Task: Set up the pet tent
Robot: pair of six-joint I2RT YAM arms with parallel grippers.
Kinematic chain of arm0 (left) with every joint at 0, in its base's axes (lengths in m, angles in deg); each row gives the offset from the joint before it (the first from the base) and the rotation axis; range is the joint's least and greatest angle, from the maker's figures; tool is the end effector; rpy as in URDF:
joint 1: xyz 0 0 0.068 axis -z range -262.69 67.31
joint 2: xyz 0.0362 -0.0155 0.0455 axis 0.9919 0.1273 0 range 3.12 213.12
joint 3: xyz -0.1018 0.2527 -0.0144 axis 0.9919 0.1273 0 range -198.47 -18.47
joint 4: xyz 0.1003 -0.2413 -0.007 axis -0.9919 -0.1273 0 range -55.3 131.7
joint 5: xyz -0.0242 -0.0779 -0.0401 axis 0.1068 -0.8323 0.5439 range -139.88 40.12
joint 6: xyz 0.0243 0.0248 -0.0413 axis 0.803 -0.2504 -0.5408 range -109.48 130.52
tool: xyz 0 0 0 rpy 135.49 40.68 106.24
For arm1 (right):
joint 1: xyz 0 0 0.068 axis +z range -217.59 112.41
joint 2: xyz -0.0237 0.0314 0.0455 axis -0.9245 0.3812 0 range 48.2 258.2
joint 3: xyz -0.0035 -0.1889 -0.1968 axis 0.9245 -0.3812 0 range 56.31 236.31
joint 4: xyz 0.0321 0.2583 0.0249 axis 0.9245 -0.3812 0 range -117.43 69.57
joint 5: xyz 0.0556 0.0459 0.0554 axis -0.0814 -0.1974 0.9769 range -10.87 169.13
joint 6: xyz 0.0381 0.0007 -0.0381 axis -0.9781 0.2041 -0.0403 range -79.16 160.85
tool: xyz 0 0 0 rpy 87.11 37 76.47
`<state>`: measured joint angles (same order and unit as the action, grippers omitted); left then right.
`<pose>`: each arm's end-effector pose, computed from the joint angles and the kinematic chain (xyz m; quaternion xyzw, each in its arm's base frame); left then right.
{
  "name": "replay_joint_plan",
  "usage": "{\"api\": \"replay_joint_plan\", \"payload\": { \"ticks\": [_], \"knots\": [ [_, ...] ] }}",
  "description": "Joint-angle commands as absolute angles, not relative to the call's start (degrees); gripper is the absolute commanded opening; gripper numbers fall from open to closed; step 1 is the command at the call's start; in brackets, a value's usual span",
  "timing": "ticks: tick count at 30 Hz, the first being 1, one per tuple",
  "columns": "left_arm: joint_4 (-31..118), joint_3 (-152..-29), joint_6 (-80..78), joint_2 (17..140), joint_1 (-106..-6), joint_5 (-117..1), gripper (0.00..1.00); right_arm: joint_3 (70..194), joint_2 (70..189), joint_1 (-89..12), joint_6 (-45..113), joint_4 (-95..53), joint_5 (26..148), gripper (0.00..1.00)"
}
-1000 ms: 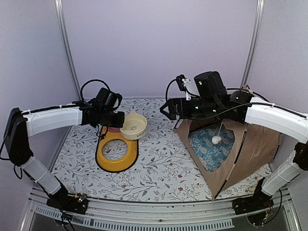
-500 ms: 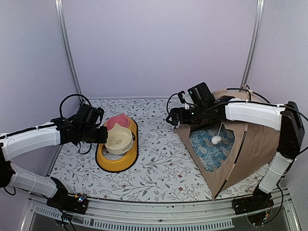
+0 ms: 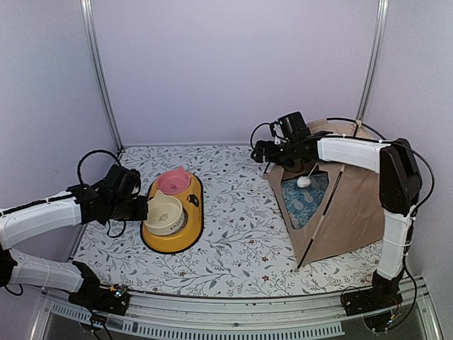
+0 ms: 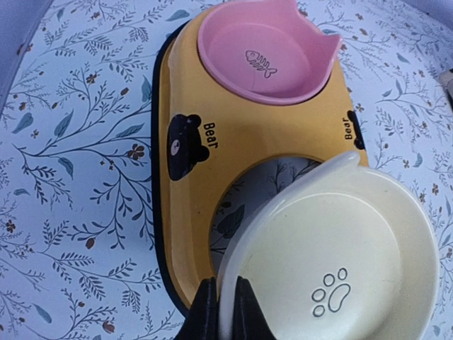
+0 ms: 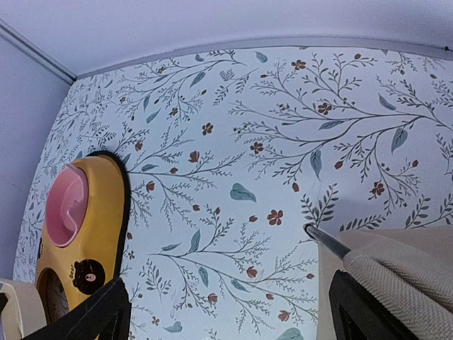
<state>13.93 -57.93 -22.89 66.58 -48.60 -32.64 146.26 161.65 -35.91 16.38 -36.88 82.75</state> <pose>0.1856 -0.1129 0.2199 -0.0435 0.9345 -0.0621 0.3478 0.3883 0.2423 0.2428 -0.0703 0.9030 0.2242 0.3597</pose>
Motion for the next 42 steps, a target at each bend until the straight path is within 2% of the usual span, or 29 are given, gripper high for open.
{"api": "replay_joint_plan", "payload": {
  "ticks": [1, 6, 31, 42],
  "knots": [
    [18.32, -57.27, -24.51, 64.71, -50.78, -31.53, 0.00, 149.53, 163.58, -38.30, 15.95, -34.41, 79.58, 1.00],
    [20.40, -56.29, -23.31, 65.41, -53.10, -32.19, 0.00, 149.52, 161.42, -38.00, 15.21, -32.44, 83.08, 0.99],
    [32.98, -52.85, -21.20, 74.05, -52.77, -33.90, 0.00, 147.68, 148.63, -21.51, 17.28, -32.88, 80.88, 0.99],
    [28.81, -55.53, -20.11, 77.23, -48.77, -29.29, 0.00, 142.92, 144.43, -20.04, 16.69, -32.18, 80.09, 0.99]
  ]
}}
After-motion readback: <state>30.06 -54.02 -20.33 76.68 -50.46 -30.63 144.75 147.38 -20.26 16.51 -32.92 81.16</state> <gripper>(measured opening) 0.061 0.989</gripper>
